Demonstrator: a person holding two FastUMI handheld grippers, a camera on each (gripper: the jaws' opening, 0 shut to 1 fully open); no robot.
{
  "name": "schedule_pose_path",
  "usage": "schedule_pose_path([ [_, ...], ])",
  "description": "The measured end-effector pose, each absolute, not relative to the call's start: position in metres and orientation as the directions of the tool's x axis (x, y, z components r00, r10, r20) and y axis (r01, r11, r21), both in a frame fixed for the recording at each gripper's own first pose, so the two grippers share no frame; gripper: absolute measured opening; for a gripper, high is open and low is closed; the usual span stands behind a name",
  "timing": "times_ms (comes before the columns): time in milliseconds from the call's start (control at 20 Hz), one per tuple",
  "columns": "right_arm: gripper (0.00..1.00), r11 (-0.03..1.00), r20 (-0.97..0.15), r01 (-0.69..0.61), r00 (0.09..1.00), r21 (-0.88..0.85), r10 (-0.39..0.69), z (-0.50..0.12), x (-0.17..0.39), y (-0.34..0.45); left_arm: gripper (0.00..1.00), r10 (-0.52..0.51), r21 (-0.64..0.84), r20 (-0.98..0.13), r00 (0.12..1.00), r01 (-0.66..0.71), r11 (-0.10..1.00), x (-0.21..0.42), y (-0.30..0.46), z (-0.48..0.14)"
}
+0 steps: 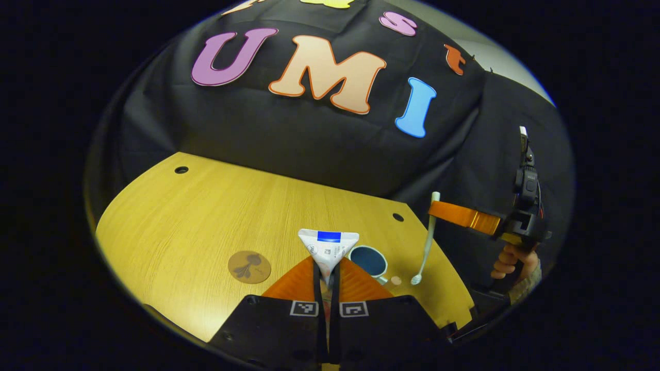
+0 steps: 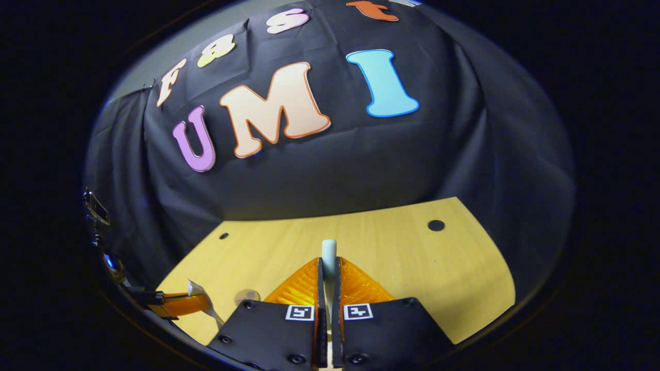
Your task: Put the toothbrush and toothpaste on the desktop into the cup, then pick up the cup and place it on the coaster on the desktop.
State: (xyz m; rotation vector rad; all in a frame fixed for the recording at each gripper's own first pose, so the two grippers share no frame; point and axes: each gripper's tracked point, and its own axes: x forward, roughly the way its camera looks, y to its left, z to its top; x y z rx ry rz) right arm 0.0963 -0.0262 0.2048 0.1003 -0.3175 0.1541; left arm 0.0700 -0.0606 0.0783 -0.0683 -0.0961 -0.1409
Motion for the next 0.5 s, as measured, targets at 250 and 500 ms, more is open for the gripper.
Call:
schedule_pose_path([
  [250, 0.07, 0.964, 0.427, -0.267, 0.872, 0.01, 0.238, 0.23, 0.107, 0.001, 0.01, -0.132, -0.064, 0.135, 0.982, 0.142, 0.988, 0.071, -0.061, 0.087],
  [500, 0.06, 0.95, 0.498, -0.3, 0.813, -0.088, 0.303, 0.228, 0.124, 0.013, 0.0, -0.138, -0.076, 0.182, 0.974, 0.154, 0.985, 0.065, -0.063, 0.097],
])
